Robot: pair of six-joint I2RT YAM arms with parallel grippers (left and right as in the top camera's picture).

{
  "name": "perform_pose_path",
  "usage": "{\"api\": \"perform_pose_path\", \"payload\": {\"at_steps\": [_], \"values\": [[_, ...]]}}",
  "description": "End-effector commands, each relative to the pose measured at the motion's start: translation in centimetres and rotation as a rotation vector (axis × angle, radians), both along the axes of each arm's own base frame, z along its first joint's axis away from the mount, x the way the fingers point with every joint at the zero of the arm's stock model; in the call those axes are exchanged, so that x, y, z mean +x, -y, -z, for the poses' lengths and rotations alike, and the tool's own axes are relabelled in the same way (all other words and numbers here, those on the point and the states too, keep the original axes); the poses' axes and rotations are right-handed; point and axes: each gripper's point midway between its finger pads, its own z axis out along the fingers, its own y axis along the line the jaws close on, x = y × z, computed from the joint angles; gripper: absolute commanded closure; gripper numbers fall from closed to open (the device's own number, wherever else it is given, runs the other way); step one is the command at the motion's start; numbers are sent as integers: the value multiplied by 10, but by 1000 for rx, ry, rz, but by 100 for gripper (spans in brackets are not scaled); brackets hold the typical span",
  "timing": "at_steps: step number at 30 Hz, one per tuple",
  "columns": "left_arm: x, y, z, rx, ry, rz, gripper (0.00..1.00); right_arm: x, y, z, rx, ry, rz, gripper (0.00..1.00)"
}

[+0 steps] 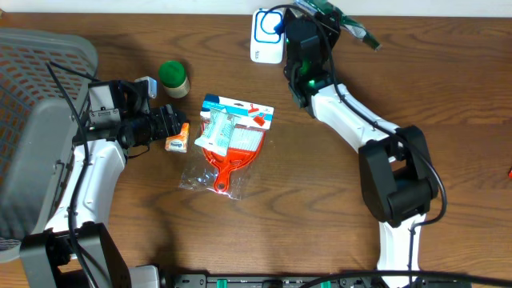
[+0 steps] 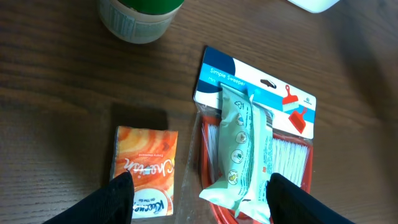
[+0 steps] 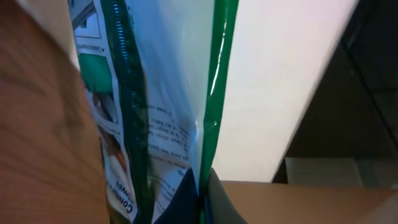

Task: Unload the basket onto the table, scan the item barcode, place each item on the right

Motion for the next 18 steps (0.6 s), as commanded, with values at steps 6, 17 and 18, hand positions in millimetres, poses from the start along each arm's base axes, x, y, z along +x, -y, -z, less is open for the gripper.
{"api": "perform_pose_path", "payload": {"at_steps": [6,17,18], "values": [[-2,-5,2,4,-11,-23,32,13,-19,65,-131,-86,-37,99],[-5,-4,4,2,-26,-23,32,4,-55,114,-187,-163,-98,99],[-5,-4,4,2,-26,-22,32,4,-55,114,-186,-161,-99,99]]}}
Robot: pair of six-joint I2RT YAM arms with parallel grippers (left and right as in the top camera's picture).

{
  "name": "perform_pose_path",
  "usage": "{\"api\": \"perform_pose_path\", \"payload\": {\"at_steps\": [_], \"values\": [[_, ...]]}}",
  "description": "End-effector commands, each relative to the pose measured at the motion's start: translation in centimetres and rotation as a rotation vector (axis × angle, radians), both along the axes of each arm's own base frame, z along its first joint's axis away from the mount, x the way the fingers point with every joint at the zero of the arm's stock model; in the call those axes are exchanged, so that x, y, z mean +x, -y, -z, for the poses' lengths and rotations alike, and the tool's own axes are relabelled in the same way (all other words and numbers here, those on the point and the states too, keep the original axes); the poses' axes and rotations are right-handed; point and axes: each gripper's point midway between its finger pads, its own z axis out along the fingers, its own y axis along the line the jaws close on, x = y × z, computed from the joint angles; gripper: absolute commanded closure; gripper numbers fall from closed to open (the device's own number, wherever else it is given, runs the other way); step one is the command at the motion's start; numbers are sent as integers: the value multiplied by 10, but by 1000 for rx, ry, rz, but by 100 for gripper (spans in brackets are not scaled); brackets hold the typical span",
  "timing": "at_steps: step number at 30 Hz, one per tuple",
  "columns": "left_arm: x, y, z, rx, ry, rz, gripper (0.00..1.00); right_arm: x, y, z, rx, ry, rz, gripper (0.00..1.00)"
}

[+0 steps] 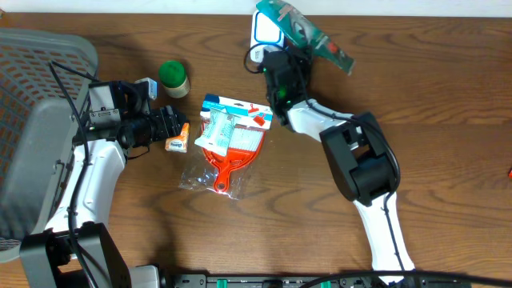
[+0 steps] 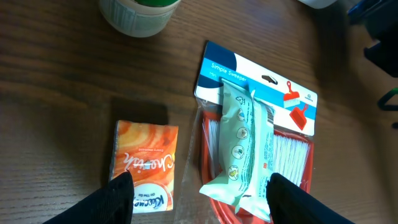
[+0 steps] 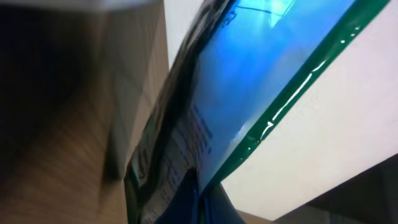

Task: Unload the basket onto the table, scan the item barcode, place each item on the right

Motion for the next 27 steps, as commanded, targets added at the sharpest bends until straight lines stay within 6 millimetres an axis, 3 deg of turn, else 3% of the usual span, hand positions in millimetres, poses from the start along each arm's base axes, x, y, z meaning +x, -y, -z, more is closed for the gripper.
{"api": "perform_pose_path", "payload": {"at_steps": [1,15,21,27], "values": [[-2,-5,1,4,-10,-22,32,0,-13,-8,3,21,-20,99],[-2,-5,1,5,-9,-22,32,1,-9,-12,76,74,10,99],[-2,-5,1,5,-9,-22,32,-1,-2,-42,190,199,83,99],[-2,-4,1,3,-11,-22,32,-9,6,-105,303,326,119,99]]}}
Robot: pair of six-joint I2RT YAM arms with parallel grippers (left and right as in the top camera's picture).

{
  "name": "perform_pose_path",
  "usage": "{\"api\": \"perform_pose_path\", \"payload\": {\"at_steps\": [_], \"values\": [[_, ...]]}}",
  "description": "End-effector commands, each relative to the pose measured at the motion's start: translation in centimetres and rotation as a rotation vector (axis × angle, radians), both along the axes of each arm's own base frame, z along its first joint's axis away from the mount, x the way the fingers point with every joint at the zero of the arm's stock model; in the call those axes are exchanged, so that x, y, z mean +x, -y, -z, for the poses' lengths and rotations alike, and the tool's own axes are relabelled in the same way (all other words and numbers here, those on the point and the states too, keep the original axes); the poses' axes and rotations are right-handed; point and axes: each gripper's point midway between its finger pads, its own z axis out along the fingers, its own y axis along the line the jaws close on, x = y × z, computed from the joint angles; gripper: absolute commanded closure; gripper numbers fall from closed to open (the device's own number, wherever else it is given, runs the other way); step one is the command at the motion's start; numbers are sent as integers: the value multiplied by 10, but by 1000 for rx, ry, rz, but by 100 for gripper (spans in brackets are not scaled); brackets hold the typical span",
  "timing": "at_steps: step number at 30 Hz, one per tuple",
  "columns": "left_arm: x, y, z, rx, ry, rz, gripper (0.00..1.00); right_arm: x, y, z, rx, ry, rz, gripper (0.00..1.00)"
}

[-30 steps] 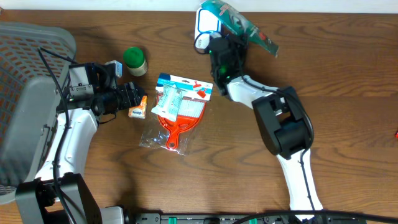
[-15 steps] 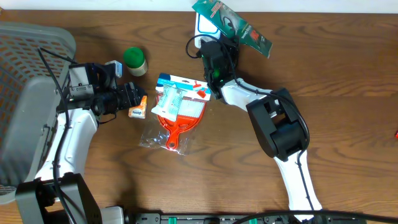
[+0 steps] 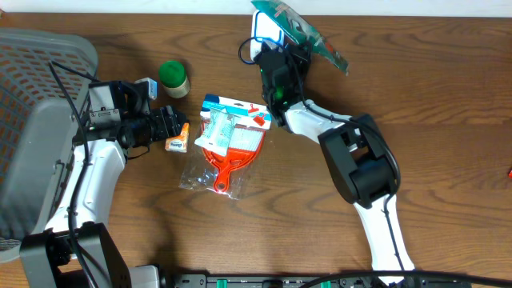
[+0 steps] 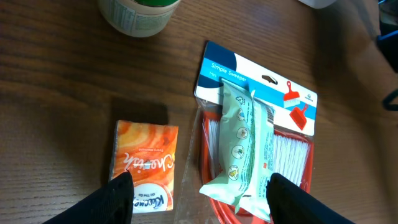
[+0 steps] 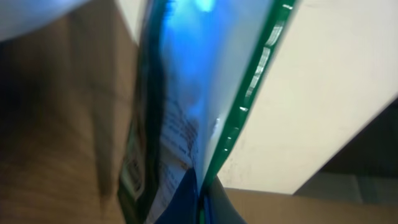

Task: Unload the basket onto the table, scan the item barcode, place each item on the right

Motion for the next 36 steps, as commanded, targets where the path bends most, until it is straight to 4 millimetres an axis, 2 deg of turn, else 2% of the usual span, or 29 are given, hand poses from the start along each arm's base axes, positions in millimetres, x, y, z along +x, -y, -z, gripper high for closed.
{"api": "perform_pose_path", "payload": {"at_steps": [1,6,9,13,15,19,22,25,30,36], "values": [[-2,-4,1,4,-11,-22,32,-7,9,-90,157,188,51,99],[-2,-5,1,4,-10,-22,32,-29,20,-163,261,281,66,99],[-2,-5,1,4,-10,-22,32,-49,32,-205,348,328,79,99],[-2,-5,1,4,-10,-22,32,-80,47,-245,528,372,71,99],[-2,-4,1,4,-11,-22,32,-96,48,-253,651,345,38,99],[-3,-4,2,3,-17,-22,31,-129,54,-249,1005,227,-2,99],[-5,-4,4,2,-26,-22,31,-154,60,-234,1310,115,58,99],[-6,-4,4,1,-30,-22,32,-175,61,-217,1492,-16,124,99],[-6,-4,4,1,-29,-22,32,-195,73,-191,1583,-158,249,99],[-6,-4,4,1,-29,-22,32,-199,75,-186,1649,-229,256,99]]}}
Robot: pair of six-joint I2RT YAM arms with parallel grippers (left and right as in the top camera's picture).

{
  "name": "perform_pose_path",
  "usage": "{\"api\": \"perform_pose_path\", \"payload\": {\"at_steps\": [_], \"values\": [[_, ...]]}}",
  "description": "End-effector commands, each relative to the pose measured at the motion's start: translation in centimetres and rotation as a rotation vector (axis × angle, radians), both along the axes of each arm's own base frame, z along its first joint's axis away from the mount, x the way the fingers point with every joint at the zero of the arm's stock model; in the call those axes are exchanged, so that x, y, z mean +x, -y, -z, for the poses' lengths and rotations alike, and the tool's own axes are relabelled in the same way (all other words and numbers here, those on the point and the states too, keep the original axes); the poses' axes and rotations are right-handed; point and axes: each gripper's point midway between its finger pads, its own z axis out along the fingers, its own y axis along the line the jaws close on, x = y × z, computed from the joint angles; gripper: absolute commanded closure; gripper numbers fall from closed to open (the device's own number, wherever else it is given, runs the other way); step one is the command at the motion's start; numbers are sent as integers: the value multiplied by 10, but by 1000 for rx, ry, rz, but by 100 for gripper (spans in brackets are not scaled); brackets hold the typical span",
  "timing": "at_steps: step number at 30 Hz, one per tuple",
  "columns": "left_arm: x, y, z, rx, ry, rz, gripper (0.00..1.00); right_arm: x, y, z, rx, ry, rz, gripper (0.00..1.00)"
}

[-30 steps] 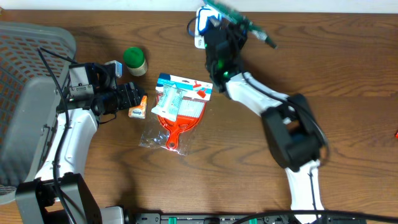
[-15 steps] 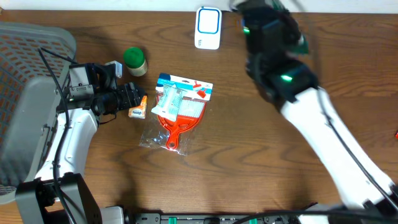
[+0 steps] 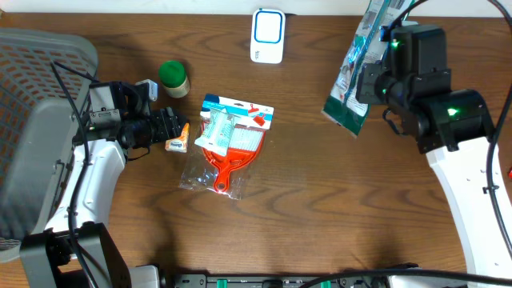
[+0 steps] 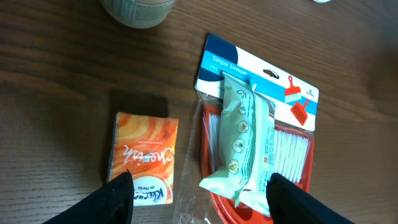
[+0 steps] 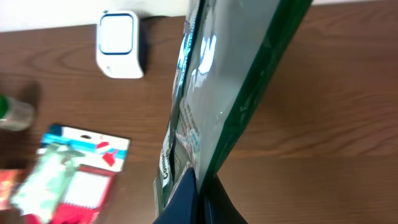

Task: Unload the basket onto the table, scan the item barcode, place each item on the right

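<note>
A green and clear printed bag (image 3: 354, 74) hangs edge-on from my right gripper (image 5: 201, 194), which is shut on its lower edge; the same bag (image 5: 233, 81) fills the middle of the right wrist view. It is held above the table's right half, well to the right of the white and blue scanner (image 3: 268, 34), which stands at the back centre; that scanner (image 5: 120, 43) also shows far left in the wrist view. My left gripper (image 3: 170, 124) stands open low over the table, holding nothing.
A carded red sweeper set with a pale green wipes pack (image 3: 232, 132) lies mid-table, an orange tissue packet (image 4: 143, 158) beside it. A green-lidded jar (image 3: 173, 78) stands behind. A grey basket (image 3: 40, 80) fills the left edge.
My right gripper, then right at the scanner with the bag, is now far to the right and away from it, still shut on the bag. The left arm has not moved.
My right gripper held the green bag just right of the scanner. Then the bag was over the scanner's face, and it stayed there at the following moment. Now it hangs over the right half of the table. My left gripper stayed open by the tissue packet.
</note>
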Motion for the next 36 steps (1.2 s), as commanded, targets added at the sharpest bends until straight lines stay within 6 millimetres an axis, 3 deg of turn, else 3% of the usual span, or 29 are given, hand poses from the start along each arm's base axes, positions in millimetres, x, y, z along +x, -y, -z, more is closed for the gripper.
{"api": "perform_pose_path", "payload": {"at_steps": [1,26,31,36], "values": [[-2,-5,1,5,-8,-22,32,-3,-13,-3,135,-19,-38,99],[-2,-4,2,5,-11,-22,32,-4,3,-2,249,-55,-42,99],[-2,-4,2,5,-11,-21,31,0,27,-3,273,-52,26,99],[-2,-4,2,5,-11,-22,31,3,75,-2,303,-43,188,99]]}}
